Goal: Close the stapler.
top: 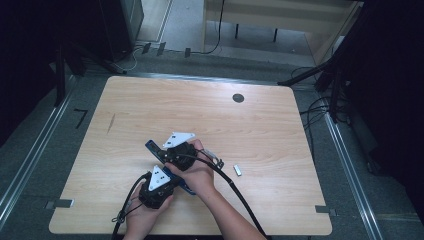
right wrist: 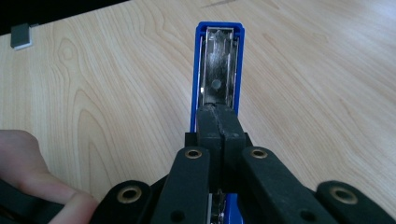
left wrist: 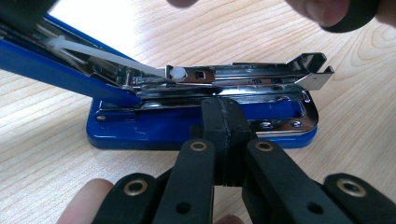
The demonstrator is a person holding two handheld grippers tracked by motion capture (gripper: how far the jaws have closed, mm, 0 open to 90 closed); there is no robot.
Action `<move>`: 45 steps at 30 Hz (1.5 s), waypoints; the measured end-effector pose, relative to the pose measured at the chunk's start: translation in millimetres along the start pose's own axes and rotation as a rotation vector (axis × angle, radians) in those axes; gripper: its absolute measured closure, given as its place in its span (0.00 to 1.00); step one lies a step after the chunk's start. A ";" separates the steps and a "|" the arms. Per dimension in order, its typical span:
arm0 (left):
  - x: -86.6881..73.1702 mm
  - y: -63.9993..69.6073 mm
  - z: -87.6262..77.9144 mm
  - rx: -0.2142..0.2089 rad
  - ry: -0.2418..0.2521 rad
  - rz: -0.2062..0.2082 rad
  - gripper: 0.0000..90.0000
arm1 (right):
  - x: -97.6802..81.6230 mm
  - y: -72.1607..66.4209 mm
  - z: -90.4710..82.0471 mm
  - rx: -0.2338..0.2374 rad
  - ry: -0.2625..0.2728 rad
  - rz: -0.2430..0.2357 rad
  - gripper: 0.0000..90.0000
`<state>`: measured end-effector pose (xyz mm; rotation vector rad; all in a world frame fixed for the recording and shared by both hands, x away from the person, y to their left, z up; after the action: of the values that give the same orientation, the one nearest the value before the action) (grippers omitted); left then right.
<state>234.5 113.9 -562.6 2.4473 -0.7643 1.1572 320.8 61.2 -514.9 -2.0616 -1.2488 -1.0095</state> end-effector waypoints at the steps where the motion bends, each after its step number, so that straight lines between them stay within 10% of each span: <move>1: 0.0 0.0 0.0 -0.001 0.000 0.000 1.00 | -0.7 0.0 1.2 0.000 -0.003 0.002 1.00; 21: -0.1 -0.2 -0.1 -0.006 -0.001 -0.006 1.00 | -7.8 0.5 18.7 -0.009 -0.099 -0.003 1.00; 45: -0.1 0.3 0.0 -0.008 0.000 -0.006 1.00 | -26.6 30.8 -55.5 -0.119 0.021 0.073 1.00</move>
<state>234.3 113.7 -562.6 2.4419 -0.7590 1.1495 322.4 -7.0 -505.6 -2.1641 -1.1188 -1.0928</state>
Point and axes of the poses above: each handheld gripper's, and its own axes: z roughly forward along the jaws, x roughly out of its top, y roughly to its right, the point moved 5 cm from there along z, roughly forward along the jaws
